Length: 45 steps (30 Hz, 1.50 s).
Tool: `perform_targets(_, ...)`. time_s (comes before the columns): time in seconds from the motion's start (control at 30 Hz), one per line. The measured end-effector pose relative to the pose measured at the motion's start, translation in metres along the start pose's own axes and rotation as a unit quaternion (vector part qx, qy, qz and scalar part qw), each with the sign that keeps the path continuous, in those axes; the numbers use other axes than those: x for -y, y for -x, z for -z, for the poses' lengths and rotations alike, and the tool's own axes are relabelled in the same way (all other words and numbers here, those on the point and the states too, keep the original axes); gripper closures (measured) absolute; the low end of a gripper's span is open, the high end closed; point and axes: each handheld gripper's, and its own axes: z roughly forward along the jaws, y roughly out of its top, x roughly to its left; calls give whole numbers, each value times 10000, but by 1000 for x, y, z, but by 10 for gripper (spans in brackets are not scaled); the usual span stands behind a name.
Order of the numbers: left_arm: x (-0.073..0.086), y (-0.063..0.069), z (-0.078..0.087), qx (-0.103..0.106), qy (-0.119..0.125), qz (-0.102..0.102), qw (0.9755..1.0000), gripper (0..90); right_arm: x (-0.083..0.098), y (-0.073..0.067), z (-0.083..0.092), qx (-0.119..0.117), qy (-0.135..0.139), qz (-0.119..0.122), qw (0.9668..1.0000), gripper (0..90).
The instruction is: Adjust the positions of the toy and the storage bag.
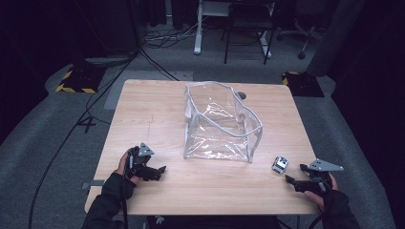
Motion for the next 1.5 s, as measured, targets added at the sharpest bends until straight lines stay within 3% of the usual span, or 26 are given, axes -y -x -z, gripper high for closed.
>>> perform_targets(0.2, 2, 0, 2, 75, -9, -88, 9999, 3, 0, -5, 1, -7, 76, 120, 9999, 224)
perform_targets(0.27, 4, -1, 3, 159, -17, -218, 9996, 4, -2, -12, -1, -141, 36, 177, 9997, 225)
perform_targets(0.43, 4, -1, 4, 127, -17, -202, 9997, 4, -8, -20, -6, -256, -19, 239, 9994, 223)
perform_targets(0.6, 3, 0, 3, 151, -47, -189, 9997, 3, -11, -25, -11, -111, 31, 181, 9998, 213)
perform_targets(0.67, 1, 2, 1, 135, -35, -134, 9998, 2, -15, -28, -15, -177, 27, 244, 9995, 208)
perform_targets(0.8, -3, 7, -2, 132, -43, -192, 9997, 5, -20, -28, -21, -61, -13, 109, 9999, 175)
perform_targets(0.83, -6, 12, -6, 194, -24, -169, 9997, 5, -24, -26, -24, -11, -46, -19, 10000, 187)
perform_targets(1.17, -23, 28, -20, 311, -42, -329, 9990, 6, -36, -24, -38, 4, 1, -23, 10000, 211)
perform_targets(1.23, -27, 32, -23, 419, -80, -384, 9984, 6, -39, -23, -42, -5, 22, 43, 10000, 230)
perform_targets(1.33, -28, 32, -24, 373, -41, -423, 9984, 6, -43, -25, -45, -14, 42, 38, 10000, 264)
perform_targets(1.5, -28, 33, -24, 401, -55, -408, 9983, 6, -48, -25, -51, 8, 140, 47, 9999, 447)
